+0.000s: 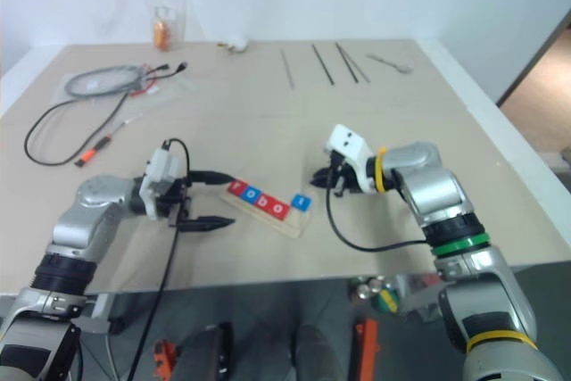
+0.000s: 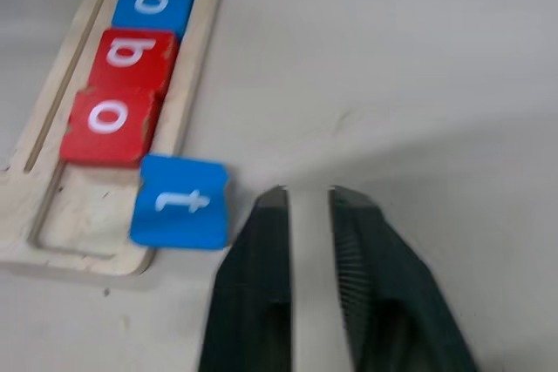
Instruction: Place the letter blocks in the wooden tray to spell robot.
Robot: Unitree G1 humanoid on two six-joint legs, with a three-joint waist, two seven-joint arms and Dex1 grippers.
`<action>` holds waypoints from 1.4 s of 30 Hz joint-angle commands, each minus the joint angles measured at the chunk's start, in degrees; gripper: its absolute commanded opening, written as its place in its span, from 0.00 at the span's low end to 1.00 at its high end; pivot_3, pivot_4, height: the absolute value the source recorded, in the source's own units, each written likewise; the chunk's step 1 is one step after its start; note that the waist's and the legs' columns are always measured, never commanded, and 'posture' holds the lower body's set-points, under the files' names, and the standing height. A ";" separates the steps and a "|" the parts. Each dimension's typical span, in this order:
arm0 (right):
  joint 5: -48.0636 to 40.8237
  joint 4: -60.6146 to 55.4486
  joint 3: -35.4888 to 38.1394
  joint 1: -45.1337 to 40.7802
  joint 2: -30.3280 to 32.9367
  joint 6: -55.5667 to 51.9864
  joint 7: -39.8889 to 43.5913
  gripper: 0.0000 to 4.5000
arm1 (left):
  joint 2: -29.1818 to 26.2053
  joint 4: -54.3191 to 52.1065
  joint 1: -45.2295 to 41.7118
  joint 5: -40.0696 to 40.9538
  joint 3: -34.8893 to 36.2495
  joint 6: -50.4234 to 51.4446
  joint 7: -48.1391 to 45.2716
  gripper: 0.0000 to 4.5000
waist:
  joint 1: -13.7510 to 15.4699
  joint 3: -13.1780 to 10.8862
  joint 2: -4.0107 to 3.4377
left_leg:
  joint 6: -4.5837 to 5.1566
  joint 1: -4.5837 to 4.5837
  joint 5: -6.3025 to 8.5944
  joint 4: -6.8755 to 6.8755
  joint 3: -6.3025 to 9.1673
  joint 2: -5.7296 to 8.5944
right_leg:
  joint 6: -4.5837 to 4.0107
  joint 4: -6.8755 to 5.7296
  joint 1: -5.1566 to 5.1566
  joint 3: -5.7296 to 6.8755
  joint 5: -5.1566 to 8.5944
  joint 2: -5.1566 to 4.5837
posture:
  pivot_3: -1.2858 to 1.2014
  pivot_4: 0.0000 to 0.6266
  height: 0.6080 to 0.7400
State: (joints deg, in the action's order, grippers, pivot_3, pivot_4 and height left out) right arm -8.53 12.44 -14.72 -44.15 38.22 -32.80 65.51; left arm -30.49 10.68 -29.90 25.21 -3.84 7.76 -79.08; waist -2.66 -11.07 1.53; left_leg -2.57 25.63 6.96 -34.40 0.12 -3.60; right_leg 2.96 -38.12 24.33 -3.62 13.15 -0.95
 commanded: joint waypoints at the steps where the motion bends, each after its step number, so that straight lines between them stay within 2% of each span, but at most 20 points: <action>1: -3.42 -5.21 2.76 0.46 1.34 -3.26 2.15 0.18 | -0.38 -0.93 -0.84 0.41 1.03 -0.26 0.15 1.00 | -0.01 0.00 0.00 | 0.00 0.00 0.00 0.00 0.00 0.00 | 0.00 0.00 0.00 0.00 0.00 0.00 | 0.52 0.24 1.00; 4: -4.59 -6.52 3.27 1.06 1.63 -4.45 1.98 0.18 | -0.53 -0.97 -0.58 0.39 1.05 -0.25 0.05 1.00 | -0.02 0.00 0.00 | 0.00 0.00 0.00 0.00 0.00 0.00 | 0.00 0.00 0.00 0.00 0.00 0.00 | 0.52 0.24 1.00; 9: -0.94 -2.49 2.09 0.24 -0.04 -1.83 -2.76 0.18 | -0.39 -0.94 -0.71 0.38 0.92 -0.23 0.02 1.00 | -0.02 0.00 0.00 | 0.00 0.00 0.00 -0.01 0.00 0.00 | -0.01 0.00 0.00 0.00 -0.01 0.00 | 0.52 0.24 1.00; 15: 1.86 0.00 0.30 0.21 -0.62 1.86 -2.98 0.18 | -0.28 -0.80 -0.90 0.26 0.75 -0.28 -0.04 1.00 | -0.01 0.00 0.00 | 0.00 0.00 0.00 -0.01 0.00 0.00 | -0.01 0.00 0.00 0.00 -0.01 0.00 | 0.52 0.24 1.00; 16: 2.02 0.07 0.14 0.36 -0.73 2.26 -2.78 0.07 | -0.27 -0.84 -0.89 0.25 0.74 -0.26 -0.02 1.00 | 0.00 0.00 0.00 | 0.00 0.00 0.00 -0.01 0.00 0.00 | 0.00 0.00 0.00 0.00 0.00 0.00 | 0.52 0.24 1.00; 17: 2.20 0.26 0.02 0.43 -0.93 2.55 -2.82 0.03 | -0.26 -0.87 -0.88 0.25 0.73 -0.23 0.01 1.00 | -0.01 0.00 0.00 | 0.00 0.00 0.00 0.00 0.00 0.00 | 0.00 0.00 0.00 0.00 0.00 0.00 | 0.52 0.24 1.00; 31: 4.95 4.86 -1.56 0.11 -2.90 6.92 -0.90 0.03 | -0.33 -1.11 -0.50 0.25 0.78 -0.29 0.05 1.00 | -0.03 0.00 0.00 | 0.00 0.00 0.00 -0.01 0.01 0.00 | 0.00 0.00 -0.01 0.00 -0.01 0.01 | 0.52 0.24 1.00; 42: 3.90 3.00 -1.32 0.36 -3.84 7.10 3.23 0.03 | -0.35 -1.55 -0.02 0.28 0.82 -0.36 0.20 1.00 | -0.04 0.00 0.00 | 0.00 0.00 0.00 -0.01 0.01 0.00 | 0.00 0.00 -0.01 0.00 -0.01 0.01 | 0.52 0.24 1.00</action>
State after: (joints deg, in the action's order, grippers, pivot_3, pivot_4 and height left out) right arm -3.76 17.18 -16.09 -43.24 34.40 -25.72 67.81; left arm -30.50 10.66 -29.87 25.17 -3.86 7.80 -79.11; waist -2.69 -11.07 1.53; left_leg -2.57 25.63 6.96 -34.41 0.12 -3.60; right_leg 2.96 -38.12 24.32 -3.61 13.14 -0.94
